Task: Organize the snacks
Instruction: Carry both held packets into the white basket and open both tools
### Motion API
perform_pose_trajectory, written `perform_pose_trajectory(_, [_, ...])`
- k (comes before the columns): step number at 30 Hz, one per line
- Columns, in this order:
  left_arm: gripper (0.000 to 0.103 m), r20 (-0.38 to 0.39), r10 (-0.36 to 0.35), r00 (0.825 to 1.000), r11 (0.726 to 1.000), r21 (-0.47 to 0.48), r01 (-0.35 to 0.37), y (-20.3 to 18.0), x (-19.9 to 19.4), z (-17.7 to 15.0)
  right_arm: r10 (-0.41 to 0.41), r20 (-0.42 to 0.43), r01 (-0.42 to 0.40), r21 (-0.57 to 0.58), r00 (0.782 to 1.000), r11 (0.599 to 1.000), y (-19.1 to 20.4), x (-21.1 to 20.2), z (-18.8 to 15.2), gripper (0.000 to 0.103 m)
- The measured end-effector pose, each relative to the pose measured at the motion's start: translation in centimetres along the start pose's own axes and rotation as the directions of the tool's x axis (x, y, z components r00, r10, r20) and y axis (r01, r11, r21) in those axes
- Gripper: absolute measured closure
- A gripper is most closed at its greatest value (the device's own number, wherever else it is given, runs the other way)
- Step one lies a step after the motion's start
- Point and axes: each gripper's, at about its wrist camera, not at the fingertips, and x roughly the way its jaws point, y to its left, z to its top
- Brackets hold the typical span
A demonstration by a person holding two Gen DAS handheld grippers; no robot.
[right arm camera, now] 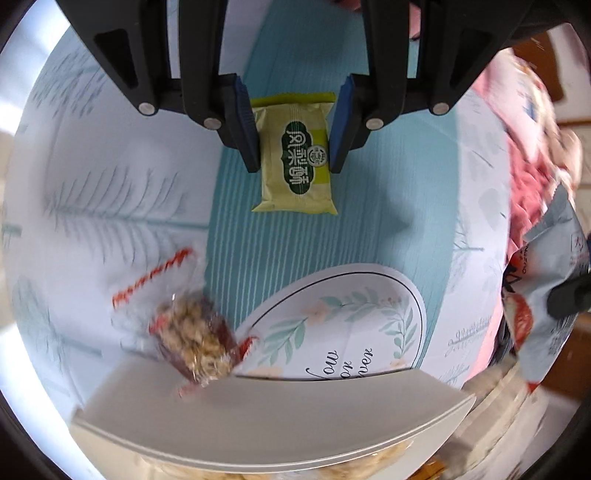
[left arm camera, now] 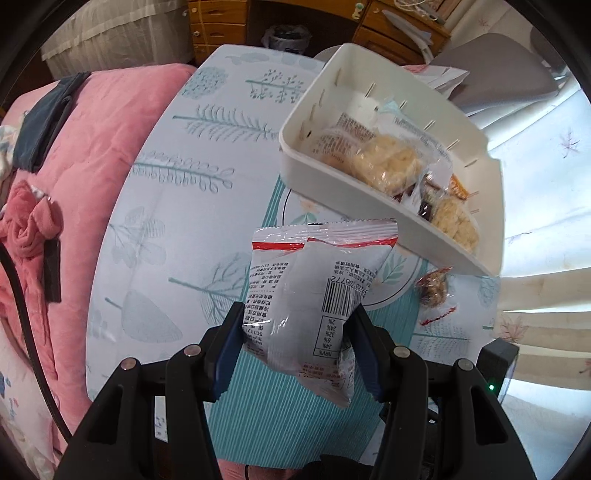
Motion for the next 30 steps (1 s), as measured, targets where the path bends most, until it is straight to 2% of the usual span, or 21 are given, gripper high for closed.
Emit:
perform_pose_trajectory(7, [0.049,-0.016,-0.059,0.998,0.993,0.105,0.06,0.8,-2.1,2.8,0.059,0.011,-0.06,0.179,0.998,0.982,1.0,-2.4,-0.2,0.066])
perform_pose_trajectory(15, [0.049,-0.024,-0.109,0.994,0.975,0.19,0.112,0.9,-3.9,6.7,0.039,0.136,-0.074,0.266,0.99,0.961,1.1,-6.9,2.2,0.066])
perform_pose_trajectory(22, [0.049,-0.024,-0.154,0.988,0.953,0.26,0.155,-0.4,-4.3,9.7,-0.013,0.255,-0.065,0.294,0.967,0.954,1.5,-10.4,4.3,0.066])
perform_pose_trajectory(30, [0.049,-0.032,-0.222,0.975,0.914,0.342,0.219,-2.6,-3.8,12.4,-0.113,0.37,-0.015,0.326,0.922,0.945,1.1,-13.0,6.2,0.066])
